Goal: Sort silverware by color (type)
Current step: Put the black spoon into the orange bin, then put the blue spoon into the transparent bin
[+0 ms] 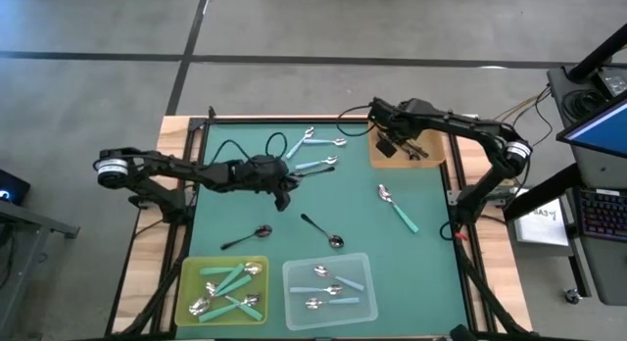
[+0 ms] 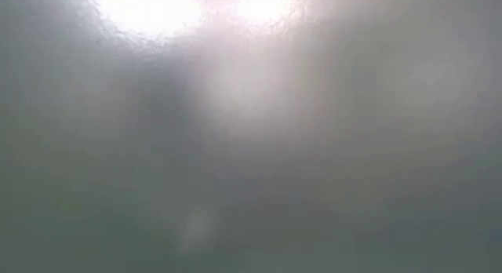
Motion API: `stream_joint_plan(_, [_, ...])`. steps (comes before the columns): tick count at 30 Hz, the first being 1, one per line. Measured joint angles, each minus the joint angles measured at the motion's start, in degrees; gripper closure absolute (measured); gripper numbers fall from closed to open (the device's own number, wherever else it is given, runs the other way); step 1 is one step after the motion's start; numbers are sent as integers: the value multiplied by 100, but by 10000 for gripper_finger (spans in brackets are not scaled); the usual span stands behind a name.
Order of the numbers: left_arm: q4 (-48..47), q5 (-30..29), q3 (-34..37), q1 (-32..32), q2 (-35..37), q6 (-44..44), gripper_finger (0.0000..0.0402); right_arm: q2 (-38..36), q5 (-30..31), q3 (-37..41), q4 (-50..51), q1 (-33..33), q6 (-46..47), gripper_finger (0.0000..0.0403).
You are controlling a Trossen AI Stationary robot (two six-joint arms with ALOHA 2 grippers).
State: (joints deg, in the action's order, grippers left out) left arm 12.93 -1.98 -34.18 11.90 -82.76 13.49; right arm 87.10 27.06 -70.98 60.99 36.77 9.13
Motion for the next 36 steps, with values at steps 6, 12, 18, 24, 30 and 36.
stream_joint_plan(6, [-50, -33, -497, 101, -432, -763, 321, -91, 5, -2, -17, 0, 349, 278])
stream_joint_plan(12, [-812, -62, -1309, 363, -1297, -1181, 296, -95, 2, -2, -21, 0, 438, 252])
stream_joint_plan(18, [-1729, -761, -2021, 739, -1928, -1344, 292, -95, -4, -2, 0, -2, 595, 246])
stream_joint_plan(24, [-1749, -796, -2174, 1043, -1997, -1292, 292, -95, -6, 14, 4, -4, 631, 251])
stream_joint_plan(30, [-1863, -222, -2231, 1123, -2004, -1175, 292, -95, -6, 20, -3, -3, 581, 254])
stream_joint_plan(36, [-1958, -187, -2232, 1126, -2188, -1129, 292, -95, -6, 24, -42, -2, 522, 253])
